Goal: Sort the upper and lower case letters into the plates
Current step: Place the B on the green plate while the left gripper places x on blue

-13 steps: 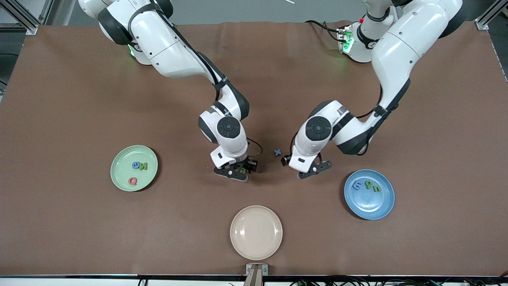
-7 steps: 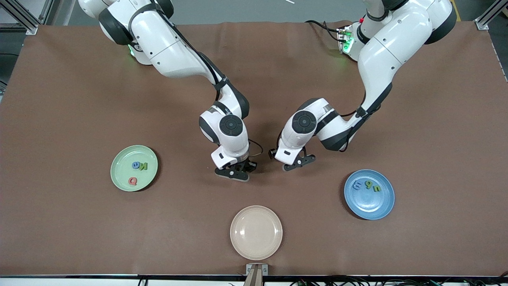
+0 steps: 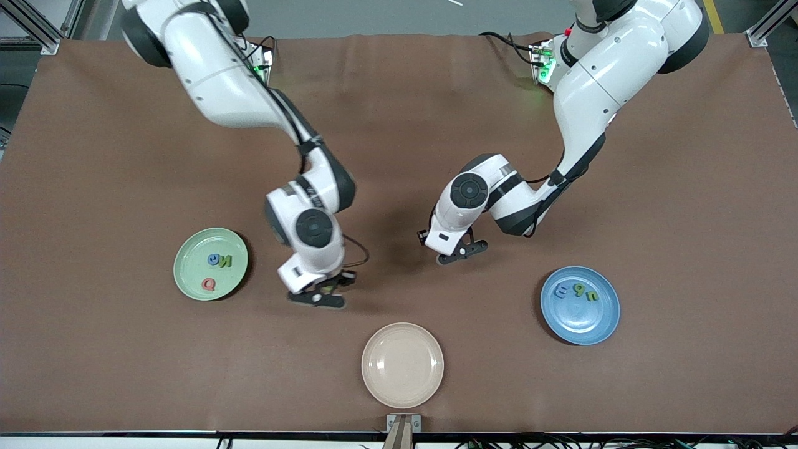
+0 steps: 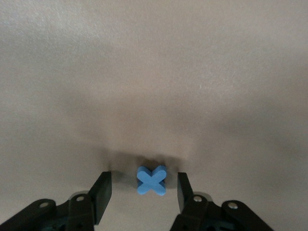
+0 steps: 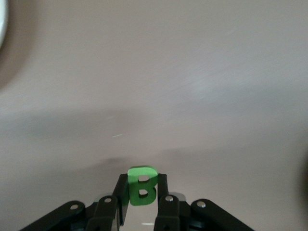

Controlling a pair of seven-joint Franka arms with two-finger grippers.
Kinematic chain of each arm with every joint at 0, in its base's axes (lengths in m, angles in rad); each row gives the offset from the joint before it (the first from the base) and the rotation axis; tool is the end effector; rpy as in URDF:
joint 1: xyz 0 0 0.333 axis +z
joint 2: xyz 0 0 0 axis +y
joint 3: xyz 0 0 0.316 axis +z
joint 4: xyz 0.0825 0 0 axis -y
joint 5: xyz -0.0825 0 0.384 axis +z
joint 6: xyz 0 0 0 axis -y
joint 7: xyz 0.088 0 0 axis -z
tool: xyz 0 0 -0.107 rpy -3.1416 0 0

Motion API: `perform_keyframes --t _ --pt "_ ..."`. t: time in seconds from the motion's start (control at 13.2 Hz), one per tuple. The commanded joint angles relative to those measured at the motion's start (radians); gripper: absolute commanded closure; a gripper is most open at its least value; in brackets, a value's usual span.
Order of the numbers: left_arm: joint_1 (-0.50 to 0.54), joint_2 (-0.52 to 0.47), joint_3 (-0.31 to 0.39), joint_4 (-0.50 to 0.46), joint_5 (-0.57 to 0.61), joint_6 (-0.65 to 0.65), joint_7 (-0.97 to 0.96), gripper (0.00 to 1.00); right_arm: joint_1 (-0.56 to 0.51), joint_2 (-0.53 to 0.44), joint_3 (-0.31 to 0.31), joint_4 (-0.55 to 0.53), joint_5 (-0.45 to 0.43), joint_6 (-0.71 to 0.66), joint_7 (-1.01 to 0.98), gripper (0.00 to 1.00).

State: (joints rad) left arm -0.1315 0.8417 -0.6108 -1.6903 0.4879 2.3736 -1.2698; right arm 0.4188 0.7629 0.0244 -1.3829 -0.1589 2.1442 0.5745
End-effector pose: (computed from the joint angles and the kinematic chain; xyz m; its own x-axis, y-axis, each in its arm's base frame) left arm 0.5275 -0.4181 0.1756 0.9409 0.3279 -0.0850 0.3339 -0.9400 0.0700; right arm 0.6668 0.3051 0.2581 0.9971 -0.0486 0.0583 -0.0543 -0.9934 0.1006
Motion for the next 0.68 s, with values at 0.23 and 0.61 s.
perform_keyframes --t 0.23,0.61 --pt "-0.025 0.005 0.023 0.004 0.014 0.013 -0.016 0.71 -0.386 -0.362 0.035 -0.48 0.067 0.026 -0.659 1.0" --pt "0.019 -0.024 0.023 0.047 0.017 -0.026 -0.008 0.99 -0.529 -0.349 0.034 -0.58 0.142 0.155 -0.887 1.0"
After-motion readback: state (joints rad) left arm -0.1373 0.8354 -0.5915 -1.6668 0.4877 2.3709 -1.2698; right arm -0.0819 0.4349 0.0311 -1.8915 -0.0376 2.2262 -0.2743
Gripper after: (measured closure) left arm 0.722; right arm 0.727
